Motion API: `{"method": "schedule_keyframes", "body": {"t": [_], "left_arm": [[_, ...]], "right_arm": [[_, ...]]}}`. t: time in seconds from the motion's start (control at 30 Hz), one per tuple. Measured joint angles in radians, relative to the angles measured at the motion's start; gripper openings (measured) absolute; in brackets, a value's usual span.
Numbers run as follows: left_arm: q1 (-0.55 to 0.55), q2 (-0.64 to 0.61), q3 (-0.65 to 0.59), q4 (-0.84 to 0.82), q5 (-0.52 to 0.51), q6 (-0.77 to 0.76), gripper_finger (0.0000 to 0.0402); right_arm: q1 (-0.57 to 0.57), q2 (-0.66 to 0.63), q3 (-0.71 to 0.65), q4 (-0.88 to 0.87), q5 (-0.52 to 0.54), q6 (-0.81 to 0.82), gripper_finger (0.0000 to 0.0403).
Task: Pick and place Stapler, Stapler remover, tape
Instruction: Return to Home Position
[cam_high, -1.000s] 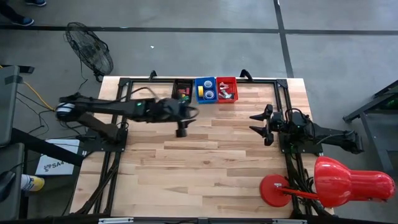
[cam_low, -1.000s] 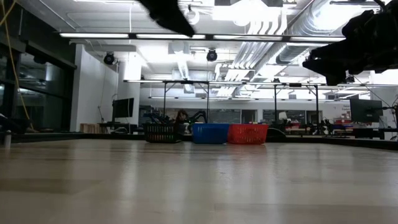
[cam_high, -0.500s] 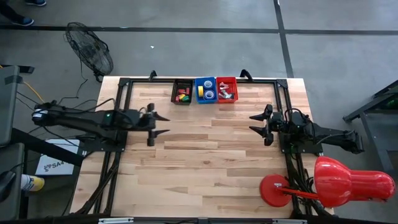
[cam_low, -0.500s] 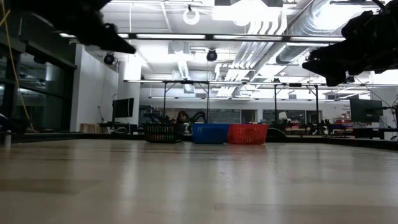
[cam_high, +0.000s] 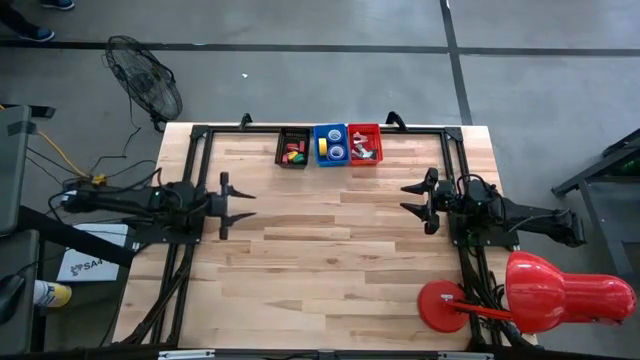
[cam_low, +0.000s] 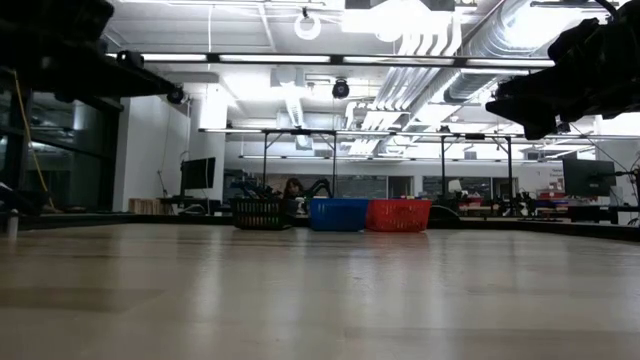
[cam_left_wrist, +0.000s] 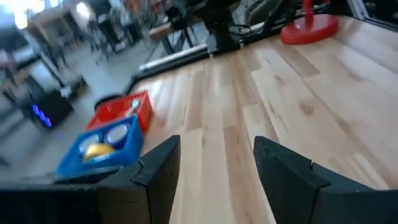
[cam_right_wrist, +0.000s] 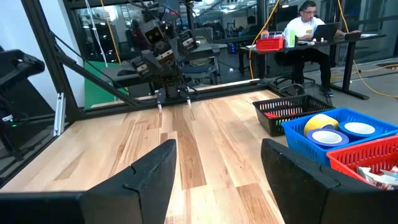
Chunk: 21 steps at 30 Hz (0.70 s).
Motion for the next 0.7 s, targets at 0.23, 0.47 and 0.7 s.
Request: {"method": "schedule_keyframes", "body": {"t": [0.23,0.47,0.7], "left_arm": [[0.002,-0.162,-0.084,0.001,0.031,0.191,0.0199],[0.003,-0.266,-0.159,0.051,0.027,0.219,0.0199],[0.003,-0.266,-0.197,0.141,0.075,0.287,0.0199]], "right_arm": [[0.000,0.000,0.000,0.000,0.000,0.000,0.0227],[0.000,0.000,0.000,0.002,0.000,0.000,0.0227],[0.000,0.000,0.000,0.002,0.000,0.000,0.0227]]}}
